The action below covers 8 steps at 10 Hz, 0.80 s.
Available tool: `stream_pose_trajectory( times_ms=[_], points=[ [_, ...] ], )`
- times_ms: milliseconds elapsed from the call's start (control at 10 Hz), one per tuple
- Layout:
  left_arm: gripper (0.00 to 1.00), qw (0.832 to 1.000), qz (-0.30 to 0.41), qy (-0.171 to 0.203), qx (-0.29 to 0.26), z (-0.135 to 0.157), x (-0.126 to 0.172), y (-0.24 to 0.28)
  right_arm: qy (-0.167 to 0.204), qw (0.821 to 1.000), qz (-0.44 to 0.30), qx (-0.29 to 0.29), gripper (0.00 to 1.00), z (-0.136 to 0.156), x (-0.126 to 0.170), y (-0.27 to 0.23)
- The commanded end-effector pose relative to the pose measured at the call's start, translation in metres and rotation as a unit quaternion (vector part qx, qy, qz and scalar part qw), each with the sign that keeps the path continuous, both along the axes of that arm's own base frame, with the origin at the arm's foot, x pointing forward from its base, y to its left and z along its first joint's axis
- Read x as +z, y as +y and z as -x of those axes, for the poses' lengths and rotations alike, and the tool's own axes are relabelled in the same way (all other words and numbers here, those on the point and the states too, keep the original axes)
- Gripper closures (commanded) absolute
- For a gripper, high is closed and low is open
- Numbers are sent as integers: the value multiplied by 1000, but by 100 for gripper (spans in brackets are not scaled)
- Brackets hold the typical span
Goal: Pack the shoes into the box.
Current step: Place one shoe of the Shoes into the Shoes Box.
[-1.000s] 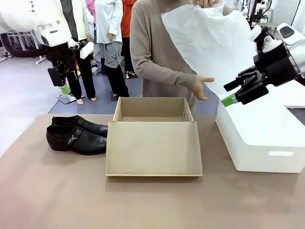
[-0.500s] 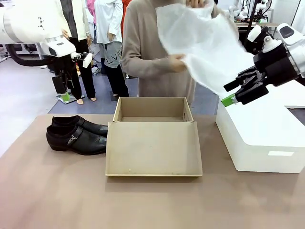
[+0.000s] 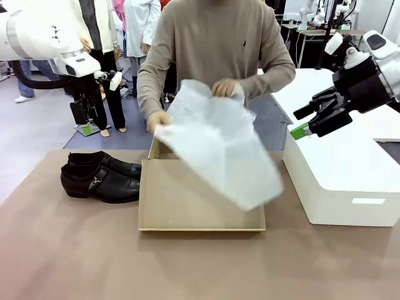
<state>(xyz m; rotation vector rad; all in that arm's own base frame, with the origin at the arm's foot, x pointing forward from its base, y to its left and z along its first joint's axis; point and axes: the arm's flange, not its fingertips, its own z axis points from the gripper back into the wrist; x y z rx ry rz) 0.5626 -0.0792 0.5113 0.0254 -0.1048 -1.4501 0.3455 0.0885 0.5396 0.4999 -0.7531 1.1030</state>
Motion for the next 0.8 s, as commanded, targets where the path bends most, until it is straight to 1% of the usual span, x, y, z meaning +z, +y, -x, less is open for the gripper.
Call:
stream_pose_trajectory(
  times_ms=[0, 300, 700],
  points=[
    [0, 1000, -2, -2, 1, 2, 4, 3, -12, 1000, -13, 12, 0, -5, -1, 0],
    [0, 1000, 0, 0, 0, 0, 0, 0, -12, 1000, -13, 12, 0, -5, -1, 0],
    [0, 999, -30, 34, -23, -29, -18, 25, -12, 1000, -13, 12, 0, -5, -1, 0]
  ],
)
